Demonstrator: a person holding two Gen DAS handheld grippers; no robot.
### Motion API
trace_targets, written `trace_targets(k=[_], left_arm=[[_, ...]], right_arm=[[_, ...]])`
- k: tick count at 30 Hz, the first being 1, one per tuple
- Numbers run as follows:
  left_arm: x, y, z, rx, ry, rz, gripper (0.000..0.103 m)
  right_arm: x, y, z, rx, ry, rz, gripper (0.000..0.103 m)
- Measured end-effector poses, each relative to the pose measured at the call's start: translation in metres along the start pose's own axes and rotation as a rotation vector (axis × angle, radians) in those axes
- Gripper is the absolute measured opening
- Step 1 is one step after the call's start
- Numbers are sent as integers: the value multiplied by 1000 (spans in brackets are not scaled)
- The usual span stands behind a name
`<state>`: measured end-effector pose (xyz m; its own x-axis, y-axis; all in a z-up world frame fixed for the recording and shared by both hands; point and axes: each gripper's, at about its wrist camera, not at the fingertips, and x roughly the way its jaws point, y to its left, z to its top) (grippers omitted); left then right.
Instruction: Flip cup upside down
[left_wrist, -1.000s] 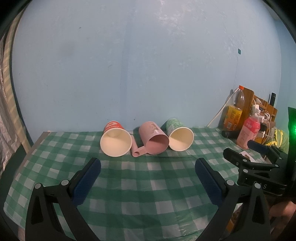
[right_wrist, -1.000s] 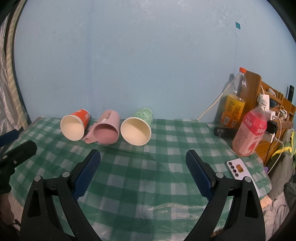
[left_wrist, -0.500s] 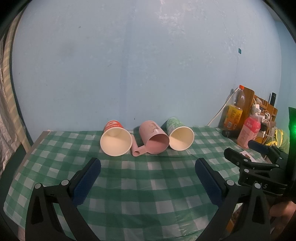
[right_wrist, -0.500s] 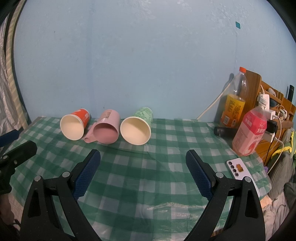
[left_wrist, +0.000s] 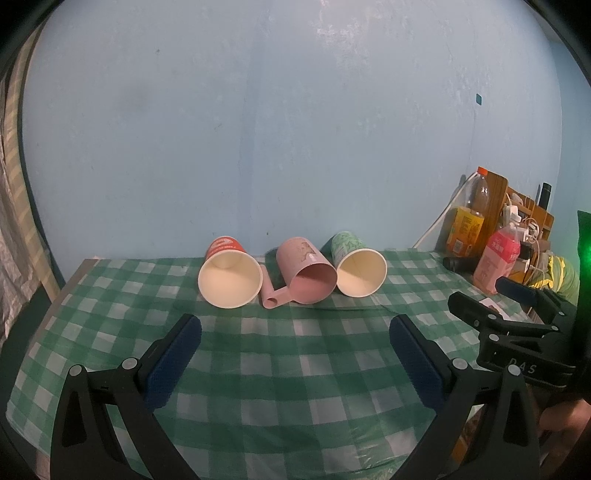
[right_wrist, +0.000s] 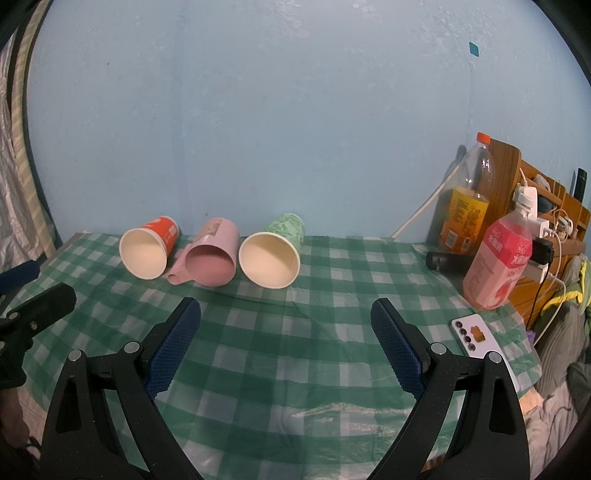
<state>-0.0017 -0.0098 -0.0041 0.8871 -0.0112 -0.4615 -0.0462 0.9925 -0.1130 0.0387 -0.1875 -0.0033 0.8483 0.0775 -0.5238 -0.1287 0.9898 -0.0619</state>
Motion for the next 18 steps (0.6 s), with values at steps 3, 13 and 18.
trace_targets(k=[3, 13, 18], left_arm=[[1, 0, 0, -2, 2, -1, 103], [4, -5, -2, -1, 13, -5, 103], [10, -5, 1, -17, 37, -7, 103]], right_arm=[[0, 0, 0, 0, 0, 1, 92], [1, 0, 0, 0, 10, 3, 92], [1, -6, 5, 6, 13, 20, 92]])
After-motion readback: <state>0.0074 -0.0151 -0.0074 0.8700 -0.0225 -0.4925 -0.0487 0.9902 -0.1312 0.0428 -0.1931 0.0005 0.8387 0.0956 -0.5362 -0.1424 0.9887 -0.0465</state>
